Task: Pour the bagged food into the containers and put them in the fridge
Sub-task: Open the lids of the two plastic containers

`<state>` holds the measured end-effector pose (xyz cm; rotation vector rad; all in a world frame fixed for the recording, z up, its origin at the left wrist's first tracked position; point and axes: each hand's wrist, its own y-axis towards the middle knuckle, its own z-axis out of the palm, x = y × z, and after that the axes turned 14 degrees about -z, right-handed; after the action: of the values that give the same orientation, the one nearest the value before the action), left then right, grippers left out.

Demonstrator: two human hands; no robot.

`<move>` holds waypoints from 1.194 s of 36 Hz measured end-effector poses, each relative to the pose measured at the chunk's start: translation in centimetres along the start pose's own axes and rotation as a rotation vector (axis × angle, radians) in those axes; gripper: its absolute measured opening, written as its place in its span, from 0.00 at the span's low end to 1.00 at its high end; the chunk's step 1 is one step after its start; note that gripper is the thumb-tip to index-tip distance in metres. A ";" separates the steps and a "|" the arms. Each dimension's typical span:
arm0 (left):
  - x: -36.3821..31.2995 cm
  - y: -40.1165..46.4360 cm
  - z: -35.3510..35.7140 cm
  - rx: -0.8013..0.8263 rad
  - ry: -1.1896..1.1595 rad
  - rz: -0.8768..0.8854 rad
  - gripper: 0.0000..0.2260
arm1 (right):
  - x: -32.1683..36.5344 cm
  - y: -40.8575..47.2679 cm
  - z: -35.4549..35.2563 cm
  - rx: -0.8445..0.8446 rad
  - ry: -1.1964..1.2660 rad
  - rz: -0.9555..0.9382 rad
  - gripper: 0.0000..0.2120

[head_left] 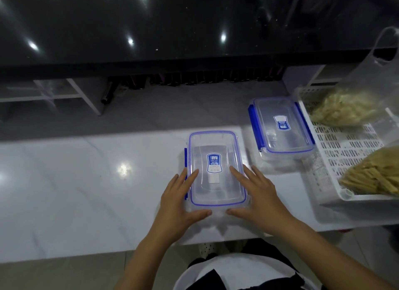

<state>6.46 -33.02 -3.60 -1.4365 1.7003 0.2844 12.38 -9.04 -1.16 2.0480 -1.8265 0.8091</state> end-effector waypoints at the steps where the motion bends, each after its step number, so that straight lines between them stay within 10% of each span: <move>1: -0.1 0.0 0.0 0.000 0.000 -0.005 0.45 | 0.1 -0.1 -0.1 -0.002 0.003 0.000 0.51; 23: -3.2 -5.5 -8.0 -0.183 0.015 -0.122 0.43 | 5.1 2.5 -2.4 -0.002 0.003 -0.293 0.45; 43: 20.6 -3.2 -29.1 -0.128 0.313 -0.261 0.45 | 26.3 18.9 17.8 0.119 -0.089 -0.272 0.45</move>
<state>-3.24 -67.34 -0.03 -1.8541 1.7359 0.0242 -0.92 -43.46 -3.28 2.3758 -1.5269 0.7764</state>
